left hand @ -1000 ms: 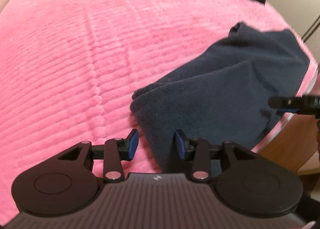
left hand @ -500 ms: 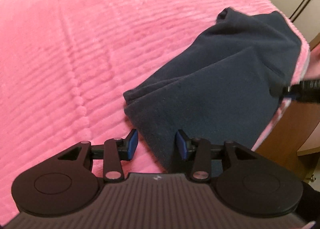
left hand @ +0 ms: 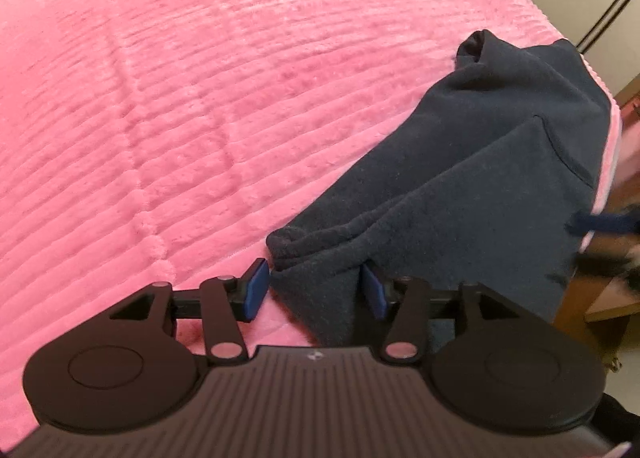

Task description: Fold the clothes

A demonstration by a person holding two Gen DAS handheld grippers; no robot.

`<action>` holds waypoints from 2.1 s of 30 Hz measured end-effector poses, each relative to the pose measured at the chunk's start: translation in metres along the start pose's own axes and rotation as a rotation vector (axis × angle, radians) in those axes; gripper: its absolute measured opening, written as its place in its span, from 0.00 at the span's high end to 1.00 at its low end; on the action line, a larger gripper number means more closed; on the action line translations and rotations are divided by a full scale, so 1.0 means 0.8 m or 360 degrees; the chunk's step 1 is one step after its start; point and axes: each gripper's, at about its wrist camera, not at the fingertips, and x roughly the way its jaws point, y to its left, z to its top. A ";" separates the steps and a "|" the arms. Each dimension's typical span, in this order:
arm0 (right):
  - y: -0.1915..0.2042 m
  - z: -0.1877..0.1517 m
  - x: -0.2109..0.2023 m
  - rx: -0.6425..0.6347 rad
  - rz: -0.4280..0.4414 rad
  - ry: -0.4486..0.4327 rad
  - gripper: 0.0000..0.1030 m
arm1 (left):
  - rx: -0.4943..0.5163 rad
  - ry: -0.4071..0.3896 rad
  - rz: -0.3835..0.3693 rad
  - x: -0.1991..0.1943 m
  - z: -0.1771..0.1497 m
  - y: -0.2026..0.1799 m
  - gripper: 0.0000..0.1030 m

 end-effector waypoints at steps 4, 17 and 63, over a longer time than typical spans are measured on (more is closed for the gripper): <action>0.016 -0.007 -0.003 0.0029 -0.0134 0.0033 0.39 | 0.0133 -0.0067 0.0010 -0.038 -0.005 0.005 0.61; 0.180 -0.060 0.043 -0.0756 0.0044 0.0093 0.09 | 0.2200 -0.0376 0.0195 -0.059 -0.149 -0.039 0.55; -0.144 0.109 -0.157 0.0198 -0.0146 -0.0552 0.80 | 0.2332 -0.0404 -0.0171 -0.073 0.248 -0.409 0.80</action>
